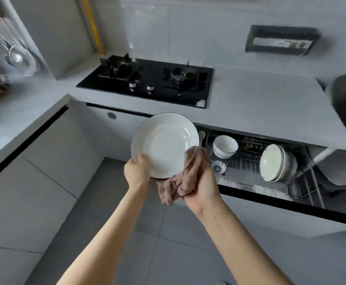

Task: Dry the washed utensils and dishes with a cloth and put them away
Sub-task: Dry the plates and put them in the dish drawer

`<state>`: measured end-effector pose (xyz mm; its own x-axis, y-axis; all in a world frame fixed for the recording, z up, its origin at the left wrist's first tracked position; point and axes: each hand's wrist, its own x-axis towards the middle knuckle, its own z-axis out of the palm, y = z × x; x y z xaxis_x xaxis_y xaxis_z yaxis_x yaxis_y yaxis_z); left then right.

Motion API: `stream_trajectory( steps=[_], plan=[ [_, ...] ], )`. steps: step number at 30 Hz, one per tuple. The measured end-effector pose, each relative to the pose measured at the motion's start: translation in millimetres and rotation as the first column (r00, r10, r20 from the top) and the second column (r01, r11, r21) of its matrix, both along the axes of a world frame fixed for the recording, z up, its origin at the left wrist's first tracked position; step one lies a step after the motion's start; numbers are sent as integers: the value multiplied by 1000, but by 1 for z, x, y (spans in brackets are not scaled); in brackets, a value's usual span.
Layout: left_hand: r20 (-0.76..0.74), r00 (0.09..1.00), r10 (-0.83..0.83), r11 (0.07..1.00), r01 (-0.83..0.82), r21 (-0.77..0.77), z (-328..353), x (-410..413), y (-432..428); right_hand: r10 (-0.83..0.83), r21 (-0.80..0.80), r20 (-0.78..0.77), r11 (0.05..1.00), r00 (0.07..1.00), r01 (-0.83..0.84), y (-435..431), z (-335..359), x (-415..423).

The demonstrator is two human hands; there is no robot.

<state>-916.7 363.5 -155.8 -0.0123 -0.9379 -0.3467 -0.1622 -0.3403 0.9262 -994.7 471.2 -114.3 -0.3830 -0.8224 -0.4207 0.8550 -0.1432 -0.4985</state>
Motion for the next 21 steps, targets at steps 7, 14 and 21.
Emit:
stream_trajectory(
  steps=[7,14,21],
  plan=[
    [189,967,-172,927,224,-300,-6,-142,88,-103,277,-759,842,643,462,87,-44,-148],
    [228,913,-339,938,346,8,-41,-216,113,40,384,-766,828,641,409,185,-54,-261],
    [237,828,-508,861,489,135,-76,-296,119,483,788,-564,559,670,259,188,-85,-331]
  ],
)
